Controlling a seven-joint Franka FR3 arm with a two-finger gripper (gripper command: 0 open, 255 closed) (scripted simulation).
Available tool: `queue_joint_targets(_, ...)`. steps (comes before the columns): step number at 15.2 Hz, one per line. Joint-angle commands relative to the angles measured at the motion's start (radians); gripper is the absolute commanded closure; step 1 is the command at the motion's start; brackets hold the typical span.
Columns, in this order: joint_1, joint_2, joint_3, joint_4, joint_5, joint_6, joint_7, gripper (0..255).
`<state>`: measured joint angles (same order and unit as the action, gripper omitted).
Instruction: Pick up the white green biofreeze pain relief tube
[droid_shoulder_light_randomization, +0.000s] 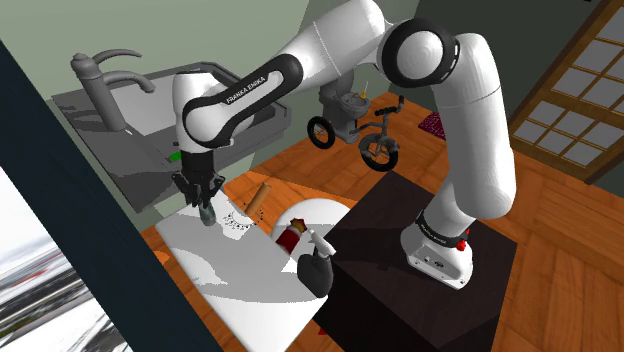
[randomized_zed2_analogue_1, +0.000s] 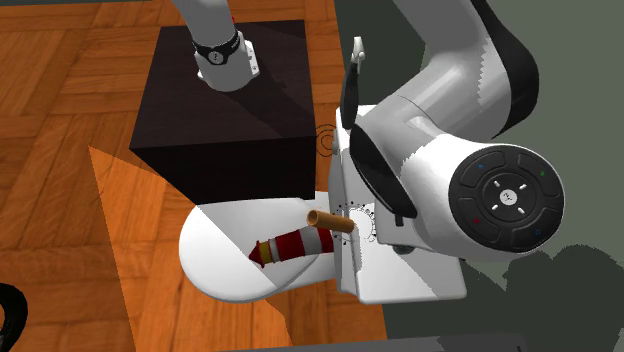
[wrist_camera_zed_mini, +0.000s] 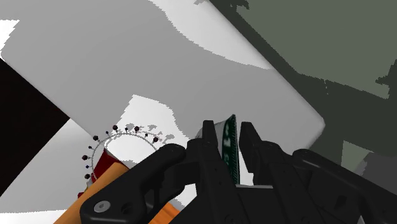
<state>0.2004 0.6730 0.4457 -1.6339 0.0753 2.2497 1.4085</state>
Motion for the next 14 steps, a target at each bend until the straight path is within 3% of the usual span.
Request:
queue_joint_targets(1, -0.002, -0.007, 0.001, 0.001, 0.001, -0.009, 0.001, 255)
queue_joint_targets(14, -0.018, -0.099, 0.022, 0.040, 0.022, -0.133, 0.022, 255)
